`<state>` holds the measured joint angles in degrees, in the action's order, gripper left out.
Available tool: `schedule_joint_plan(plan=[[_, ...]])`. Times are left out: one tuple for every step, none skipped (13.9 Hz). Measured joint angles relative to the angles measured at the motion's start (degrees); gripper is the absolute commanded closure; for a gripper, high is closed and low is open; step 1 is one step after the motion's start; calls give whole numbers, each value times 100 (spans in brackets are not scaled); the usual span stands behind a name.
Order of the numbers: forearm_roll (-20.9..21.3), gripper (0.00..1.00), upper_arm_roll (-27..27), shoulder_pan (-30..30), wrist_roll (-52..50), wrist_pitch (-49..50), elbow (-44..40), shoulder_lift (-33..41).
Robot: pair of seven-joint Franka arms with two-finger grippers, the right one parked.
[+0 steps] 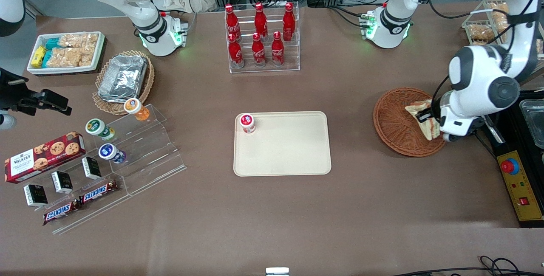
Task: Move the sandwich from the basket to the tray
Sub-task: 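Close the left gripper on the sandwich and lift it from the basket, then carry the held sandwich with the left gripper over the beige tray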
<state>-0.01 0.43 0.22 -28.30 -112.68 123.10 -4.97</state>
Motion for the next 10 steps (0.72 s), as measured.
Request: schedule_joint_plan(plan=[[1, 68, 0, 1, -7, 276, -249, 31], [3, 68, 0, 2, -14, 504, -478, 46], [3, 68, -2, 1, -25, 674, -671, 54], [4, 67, -10, -6, -57, 792, -838, 60], [4, 67, -36, -20, -115, 900, -1002, 62], [4, 67, -90, -46, -173, 1014, -1175, 63], [4, 66, -183, -76, -214, 1117, -1356, 60], [4, 66, -307, -97, -237, 1177, -1524, 51], [3, 65, -449, -112, -245, 1193, -1684, 26], [0, 65, -597, -127, -249, 1194, -1858, -27]])
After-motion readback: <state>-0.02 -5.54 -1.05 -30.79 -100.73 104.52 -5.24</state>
